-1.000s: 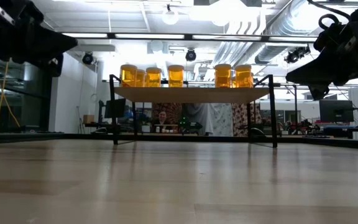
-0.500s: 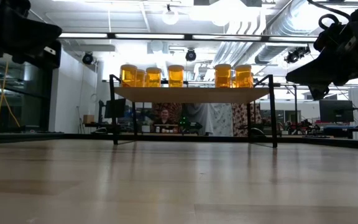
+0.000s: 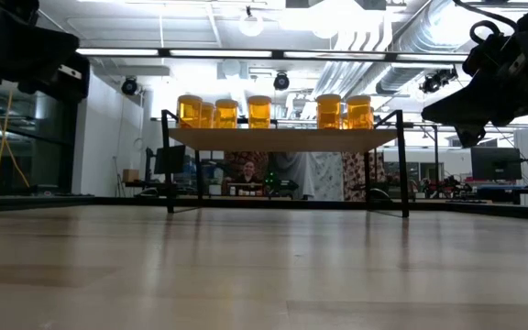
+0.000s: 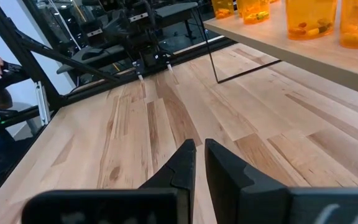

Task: Pick and place medicine bottles onto shelf by color
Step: Return to Home Position

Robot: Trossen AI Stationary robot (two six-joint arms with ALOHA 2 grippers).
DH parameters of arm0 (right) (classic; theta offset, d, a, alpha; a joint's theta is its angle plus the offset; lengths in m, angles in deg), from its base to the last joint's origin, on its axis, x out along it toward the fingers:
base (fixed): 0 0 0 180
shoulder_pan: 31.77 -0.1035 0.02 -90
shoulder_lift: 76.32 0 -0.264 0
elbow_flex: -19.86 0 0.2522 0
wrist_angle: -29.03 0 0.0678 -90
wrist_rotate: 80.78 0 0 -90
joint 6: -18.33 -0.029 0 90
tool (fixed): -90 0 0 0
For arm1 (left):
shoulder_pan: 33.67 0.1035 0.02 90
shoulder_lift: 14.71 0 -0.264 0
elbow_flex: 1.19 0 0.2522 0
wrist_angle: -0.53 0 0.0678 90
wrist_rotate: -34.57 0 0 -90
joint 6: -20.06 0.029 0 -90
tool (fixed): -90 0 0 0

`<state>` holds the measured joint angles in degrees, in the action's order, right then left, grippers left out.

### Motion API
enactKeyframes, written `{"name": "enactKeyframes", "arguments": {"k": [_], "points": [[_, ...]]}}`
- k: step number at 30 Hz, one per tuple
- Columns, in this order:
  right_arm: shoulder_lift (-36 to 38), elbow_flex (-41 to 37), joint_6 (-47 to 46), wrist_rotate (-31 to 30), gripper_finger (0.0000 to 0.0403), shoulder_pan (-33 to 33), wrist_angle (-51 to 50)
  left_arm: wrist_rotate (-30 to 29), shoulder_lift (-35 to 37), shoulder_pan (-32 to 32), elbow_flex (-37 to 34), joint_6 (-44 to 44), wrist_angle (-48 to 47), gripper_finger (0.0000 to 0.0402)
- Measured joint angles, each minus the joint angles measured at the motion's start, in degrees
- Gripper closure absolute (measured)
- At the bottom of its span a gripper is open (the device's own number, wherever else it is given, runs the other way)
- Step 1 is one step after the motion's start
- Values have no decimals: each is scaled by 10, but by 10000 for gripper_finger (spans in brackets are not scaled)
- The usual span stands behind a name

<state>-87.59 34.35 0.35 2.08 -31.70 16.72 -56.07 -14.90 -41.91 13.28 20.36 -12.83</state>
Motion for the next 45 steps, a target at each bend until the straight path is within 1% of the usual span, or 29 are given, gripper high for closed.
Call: {"name": "enactKeyframes", "arguments": {"k": [3, 8, 16, 24, 30, 33, 38, 45], "points": [[0, 0, 0, 0, 375, 0, 0, 0, 0, -8, 0, -13, 0, 401], [0, 0, 0, 0, 375, 0, 0, 0, 0, -17, 0, -12, 0, 401], [0, 0, 0, 0, 375, 0, 0, -2, 0, -3, 0, -12, 0, 401], [0, 0, 0, 0, 375, 0, 0, -2, 0, -2, 0, -6, 0, 401], [0, 0, 0, 0, 375, 0, 0, -3, 0, -2, 0, -19, 1, 401], [0, 0, 0, 0, 375, 0, 0, -20, 0, 9, 0, -26, 4, 401], [0, 0, 0, 0, 375, 0, 0, -5, 0, 31, 0, -59, 4, 401], [0, 0, 0, 0, 375, 0, 0, -15, 0, 40, 0, -71, 4, 401]]}}
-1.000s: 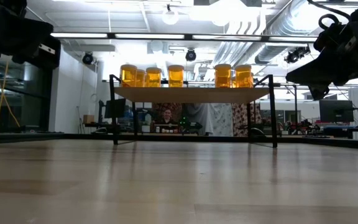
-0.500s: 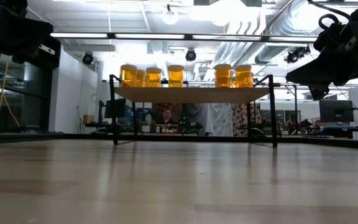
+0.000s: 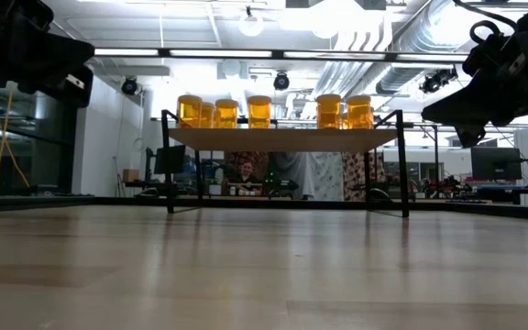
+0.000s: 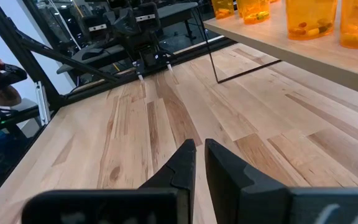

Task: Pick and place medicine bottles onto shelf by color
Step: Return to Home Position

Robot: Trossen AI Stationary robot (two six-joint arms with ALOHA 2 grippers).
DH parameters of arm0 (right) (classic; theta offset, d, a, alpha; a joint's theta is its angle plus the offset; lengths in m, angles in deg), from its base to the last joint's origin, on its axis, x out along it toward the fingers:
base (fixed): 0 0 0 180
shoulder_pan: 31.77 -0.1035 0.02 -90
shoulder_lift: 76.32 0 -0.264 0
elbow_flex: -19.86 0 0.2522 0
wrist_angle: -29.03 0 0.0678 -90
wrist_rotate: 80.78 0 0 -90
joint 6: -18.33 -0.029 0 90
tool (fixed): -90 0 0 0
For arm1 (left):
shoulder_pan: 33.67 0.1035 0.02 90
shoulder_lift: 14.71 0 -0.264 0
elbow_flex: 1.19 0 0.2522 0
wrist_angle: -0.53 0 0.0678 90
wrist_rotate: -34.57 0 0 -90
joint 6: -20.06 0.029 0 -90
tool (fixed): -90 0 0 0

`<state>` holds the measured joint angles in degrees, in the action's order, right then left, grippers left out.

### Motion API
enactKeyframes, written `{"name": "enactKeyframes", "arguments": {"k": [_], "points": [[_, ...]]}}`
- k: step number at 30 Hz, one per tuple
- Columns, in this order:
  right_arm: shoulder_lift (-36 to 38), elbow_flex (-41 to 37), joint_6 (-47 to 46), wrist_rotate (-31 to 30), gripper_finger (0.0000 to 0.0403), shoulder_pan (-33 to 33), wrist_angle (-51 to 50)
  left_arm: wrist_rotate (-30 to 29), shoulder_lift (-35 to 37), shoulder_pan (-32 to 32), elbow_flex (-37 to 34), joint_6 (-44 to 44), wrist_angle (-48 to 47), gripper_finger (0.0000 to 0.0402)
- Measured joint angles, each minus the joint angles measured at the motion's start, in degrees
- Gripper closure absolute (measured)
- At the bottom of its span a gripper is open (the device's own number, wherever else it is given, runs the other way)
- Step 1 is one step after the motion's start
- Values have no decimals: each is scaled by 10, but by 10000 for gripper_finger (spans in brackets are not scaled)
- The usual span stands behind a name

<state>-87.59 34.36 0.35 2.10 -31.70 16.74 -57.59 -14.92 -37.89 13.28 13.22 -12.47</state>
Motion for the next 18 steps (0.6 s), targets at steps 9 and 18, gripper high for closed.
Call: {"name": "enactKeyframes", "arguments": {"k": [9, 18], "points": [[0, 0, 0, 0, 375, 0, 0, 3, 0, 1, 0, 10, -1, 399], [0, 0, 0, 0, 375, 0, 0, -3, 0, 1, 0, 10, -1, 398]]}}
